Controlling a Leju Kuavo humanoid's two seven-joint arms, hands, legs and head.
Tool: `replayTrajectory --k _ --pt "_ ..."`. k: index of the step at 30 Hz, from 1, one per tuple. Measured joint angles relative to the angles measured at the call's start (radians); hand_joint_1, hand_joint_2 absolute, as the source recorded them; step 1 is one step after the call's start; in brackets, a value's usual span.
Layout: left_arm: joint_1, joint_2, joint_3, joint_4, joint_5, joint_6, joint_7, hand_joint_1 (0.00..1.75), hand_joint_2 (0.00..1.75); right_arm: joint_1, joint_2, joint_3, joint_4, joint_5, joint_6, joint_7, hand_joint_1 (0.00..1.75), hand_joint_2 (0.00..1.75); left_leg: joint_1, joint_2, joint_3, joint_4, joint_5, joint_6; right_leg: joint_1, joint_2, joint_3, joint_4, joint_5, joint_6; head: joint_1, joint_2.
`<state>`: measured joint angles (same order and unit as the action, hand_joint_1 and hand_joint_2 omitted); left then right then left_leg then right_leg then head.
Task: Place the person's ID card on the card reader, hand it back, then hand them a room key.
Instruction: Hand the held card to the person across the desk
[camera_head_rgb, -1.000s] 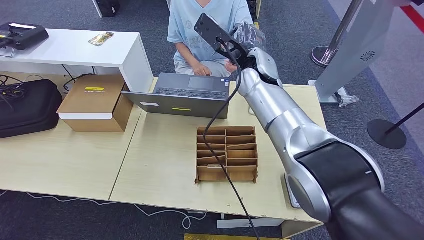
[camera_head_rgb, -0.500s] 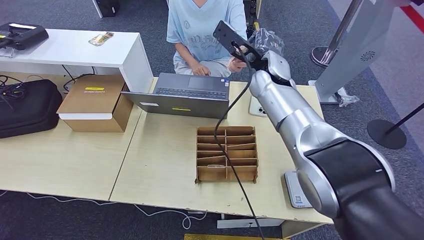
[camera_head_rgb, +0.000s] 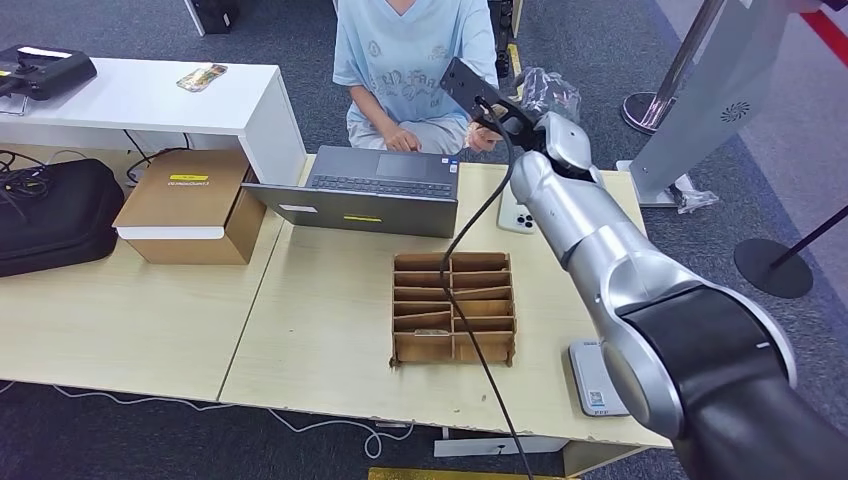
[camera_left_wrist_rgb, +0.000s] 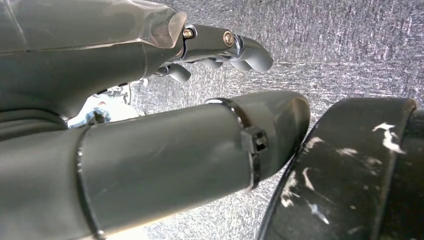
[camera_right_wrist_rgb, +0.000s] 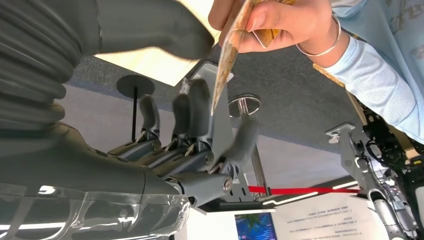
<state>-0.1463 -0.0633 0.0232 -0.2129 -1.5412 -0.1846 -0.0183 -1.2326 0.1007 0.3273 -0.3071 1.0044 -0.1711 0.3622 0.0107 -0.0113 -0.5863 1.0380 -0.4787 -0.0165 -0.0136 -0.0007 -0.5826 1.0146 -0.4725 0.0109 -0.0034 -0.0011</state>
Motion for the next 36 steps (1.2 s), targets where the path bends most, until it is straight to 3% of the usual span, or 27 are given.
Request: replayTrajectory --k 11,14,17,19,22,26,30,36 --pt "0.000 0.000 0.000 0.000 0.000 0.004 -0.001 0.00 0.00 0.009 -0.004 -0.026 -0.015 -0.039 -0.114 -0.115 0.00 1.75 0.000 0.000 0.000 0.000 0.000 0.000 0.000 0.000 0.000 0.000 0.000 0.000 0.000 0.000" --pt "0.001 0.000 0.000 0.000 0.001 0.013 -0.001 0.00 0.00 0.020 -0.004 -0.070 -0.039 -0.129 -0.252 -0.226 0.00 1.75 0.000 0.000 0.000 0.000 0.000 0.000 0.000 0.000 0.000 0.000 0.000 0.000 0.000 0.000" --pt "0.006 0.000 0.000 0.000 0.003 0.027 -0.001 0.00 0.00 0.036 -0.004 -0.147 -0.073 -0.260 -0.388 -0.392 0.00 1.75 0.000 0.000 -0.001 0.000 0.000 0.000 0.000 -0.001 0.000 0.000 0.000 0.000 0.000 0.000" --pt "0.012 0.000 0.000 0.000 0.004 0.040 0.001 0.00 0.00 0.061 -0.004 -0.196 -0.116 -0.267 -0.462 -0.491 0.00 1.75 0.000 0.000 -0.001 0.000 0.000 0.000 0.000 0.000 0.000 0.000 0.000 0.000 0.000 0.000" --pt "0.023 0.001 0.000 0.000 0.006 0.057 0.004 0.00 0.00 0.120 -0.002 -0.263 -0.215 -0.200 -0.504 -0.617 0.00 1.75 0.000 0.000 -0.001 0.000 0.000 0.000 0.000 0.000 0.000 0.000 0.000 0.000 0.000 0.000" --pt "0.040 0.004 0.000 0.000 0.012 0.081 0.004 0.00 0.00 0.226 0.015 -0.318 -0.364 -0.316 -0.504 -0.757 0.00 1.75 0.000 -0.001 -0.001 0.000 0.000 0.000 0.000 -0.002 0.000 0.000 0.000 0.000 0.000 0.000" --pt "0.054 0.008 0.001 0.000 0.022 0.092 0.004 0.00 0.00 0.377 0.010 -0.282 -0.569 -0.484 -0.504 -0.757 0.00 1.75 0.000 -0.001 -0.001 0.000 0.000 0.000 0.000 -0.002 0.000 0.000 0.000 0.000 0.000 0.000" --pt "0.067 0.014 0.002 0.000 0.022 0.101 0.004 0.00 0.00 0.630 -0.052 -0.218 -0.901 -0.589 -0.466 -0.800 0.00 1.75 0.000 -0.001 -0.001 0.000 -0.001 0.001 0.000 -0.002 0.000 -0.001 -0.001 0.001 0.000 0.000"
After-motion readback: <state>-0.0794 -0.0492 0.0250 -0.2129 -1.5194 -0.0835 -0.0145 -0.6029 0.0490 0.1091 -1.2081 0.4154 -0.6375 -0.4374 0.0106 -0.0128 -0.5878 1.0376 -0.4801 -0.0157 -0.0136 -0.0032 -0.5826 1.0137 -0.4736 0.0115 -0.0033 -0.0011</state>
